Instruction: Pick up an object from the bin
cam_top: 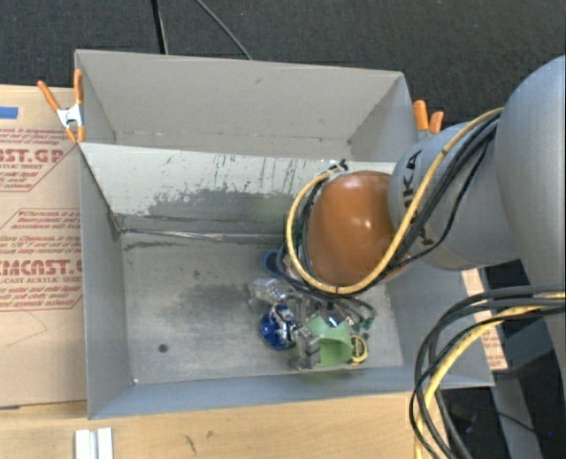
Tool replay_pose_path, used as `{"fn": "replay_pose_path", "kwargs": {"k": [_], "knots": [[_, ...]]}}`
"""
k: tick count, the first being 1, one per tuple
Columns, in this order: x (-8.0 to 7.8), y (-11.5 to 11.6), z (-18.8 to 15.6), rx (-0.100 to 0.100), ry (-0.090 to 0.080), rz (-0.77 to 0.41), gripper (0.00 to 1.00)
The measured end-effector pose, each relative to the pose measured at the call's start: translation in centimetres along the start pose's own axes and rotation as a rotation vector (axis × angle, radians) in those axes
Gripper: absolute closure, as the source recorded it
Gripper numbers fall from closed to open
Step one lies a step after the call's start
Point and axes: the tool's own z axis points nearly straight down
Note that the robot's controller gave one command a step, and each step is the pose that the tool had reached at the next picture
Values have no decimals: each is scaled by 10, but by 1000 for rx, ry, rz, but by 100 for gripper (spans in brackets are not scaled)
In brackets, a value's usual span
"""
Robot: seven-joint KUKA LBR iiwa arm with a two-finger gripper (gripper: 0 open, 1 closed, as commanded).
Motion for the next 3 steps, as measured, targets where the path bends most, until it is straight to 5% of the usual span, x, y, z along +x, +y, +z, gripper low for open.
{"fn": "replay_pose_path", "kwargs": {"k": [1, 2, 3], "knots": [[8, 10, -8, -2, 1, -458, 0], [-12, -5, -2, 0, -1, -436, 0], [-11, -4, -3, -2, -1, -437, 100]]}}
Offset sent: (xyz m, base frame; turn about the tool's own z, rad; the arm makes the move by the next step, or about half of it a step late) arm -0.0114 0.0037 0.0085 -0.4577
